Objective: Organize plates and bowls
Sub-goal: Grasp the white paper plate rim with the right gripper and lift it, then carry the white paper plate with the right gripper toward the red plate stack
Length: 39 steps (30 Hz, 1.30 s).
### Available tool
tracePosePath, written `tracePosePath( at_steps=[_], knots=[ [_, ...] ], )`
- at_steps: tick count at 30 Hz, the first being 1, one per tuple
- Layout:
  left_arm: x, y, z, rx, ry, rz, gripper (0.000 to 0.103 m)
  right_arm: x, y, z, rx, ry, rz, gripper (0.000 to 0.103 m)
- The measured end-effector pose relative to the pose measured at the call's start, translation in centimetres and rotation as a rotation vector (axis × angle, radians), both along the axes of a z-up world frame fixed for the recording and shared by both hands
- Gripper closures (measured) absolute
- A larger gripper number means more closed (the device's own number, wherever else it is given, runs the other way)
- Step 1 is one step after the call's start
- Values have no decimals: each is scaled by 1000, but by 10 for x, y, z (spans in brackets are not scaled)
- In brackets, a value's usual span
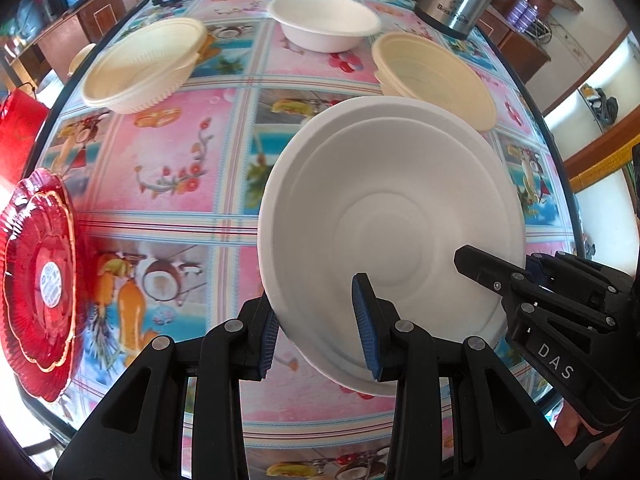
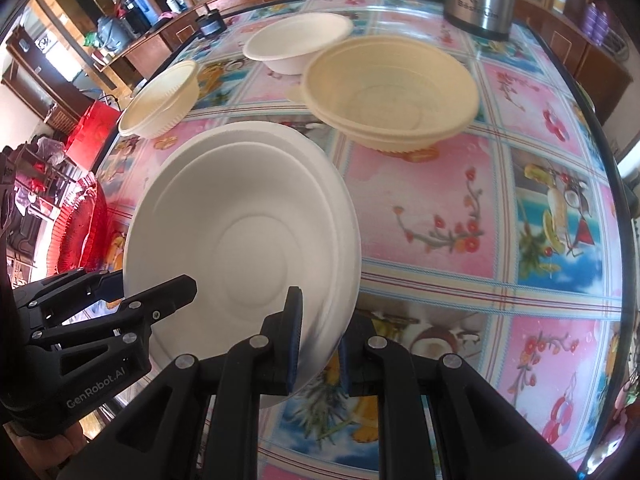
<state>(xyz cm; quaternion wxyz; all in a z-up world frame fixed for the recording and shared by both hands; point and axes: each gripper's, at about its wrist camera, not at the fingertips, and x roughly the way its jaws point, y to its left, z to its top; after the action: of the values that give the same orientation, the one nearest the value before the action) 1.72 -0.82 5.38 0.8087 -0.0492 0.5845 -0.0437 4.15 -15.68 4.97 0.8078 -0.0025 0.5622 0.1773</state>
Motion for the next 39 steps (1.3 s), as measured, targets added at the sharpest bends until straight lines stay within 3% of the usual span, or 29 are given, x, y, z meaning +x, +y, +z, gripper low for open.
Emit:
tracePosePath(
  at_steps=[39],
  knots=[
    [-21, 86, 34, 27, -83, 145, 68, -1, 86, 25, 10, -57, 124, 88]
  ],
)
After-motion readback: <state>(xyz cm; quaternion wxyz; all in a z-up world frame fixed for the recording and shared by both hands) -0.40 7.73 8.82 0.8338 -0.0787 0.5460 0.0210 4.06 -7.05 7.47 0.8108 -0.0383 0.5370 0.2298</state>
